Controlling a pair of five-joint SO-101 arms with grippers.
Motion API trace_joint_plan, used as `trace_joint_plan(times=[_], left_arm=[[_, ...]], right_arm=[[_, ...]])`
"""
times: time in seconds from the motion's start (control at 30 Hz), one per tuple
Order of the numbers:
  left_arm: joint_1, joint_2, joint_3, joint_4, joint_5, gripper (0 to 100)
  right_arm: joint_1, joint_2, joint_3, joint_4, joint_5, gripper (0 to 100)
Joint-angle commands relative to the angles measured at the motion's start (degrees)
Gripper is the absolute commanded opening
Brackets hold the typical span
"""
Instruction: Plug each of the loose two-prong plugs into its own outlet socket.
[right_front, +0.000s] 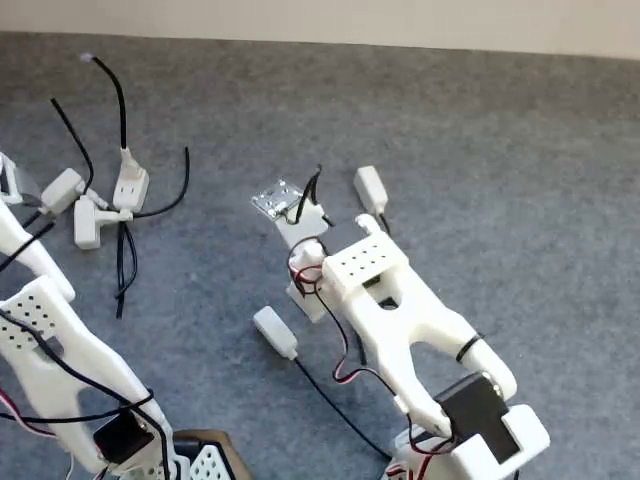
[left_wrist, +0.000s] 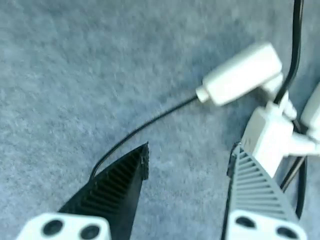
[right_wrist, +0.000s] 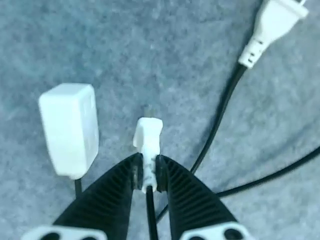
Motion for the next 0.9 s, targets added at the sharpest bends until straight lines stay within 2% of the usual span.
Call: trace_joint_plan(times=[0.0, 0.1, 0.3, 0.43, 0.53, 0.7, 0.87], left_arm=[[1.80, -7.78, 7.78, 0.53, -3.96, 27], [2.24, -9.45, 10.77, 0.53, -4.31, 27], [3.65, -9.71, 11.38, 0.53, -4.13, 27], [3.56, -9.80, 11.38, 0.53, -4.22, 27], [3.38, -9.80, 11.38, 0.53, -4.31, 27], [3.56, -9.71, 11.38, 0.53, -4.31, 27], [3.65, -9.71, 11.38, 0.53, -4.31, 27]], right_arm=[[-1.80, -0.48, 3.21, -4.62, 0.53, 0.5], [-3.56, -0.48, 3.91, 0.57, 0.53, 0.9], [-3.56, -0.57, 3.91, 4.70, 0.70, 1.1], [-3.47, -0.57, 4.35, 5.14, 0.88, 1.1], [-3.47, -0.48, 4.53, 5.49, 3.78, 1.5], [-3.91, -0.48, 8.84, 5.58, 6.15, 9.8], [-3.65, -0.57, 9.71, 4.97, 7.21, 10.8]])
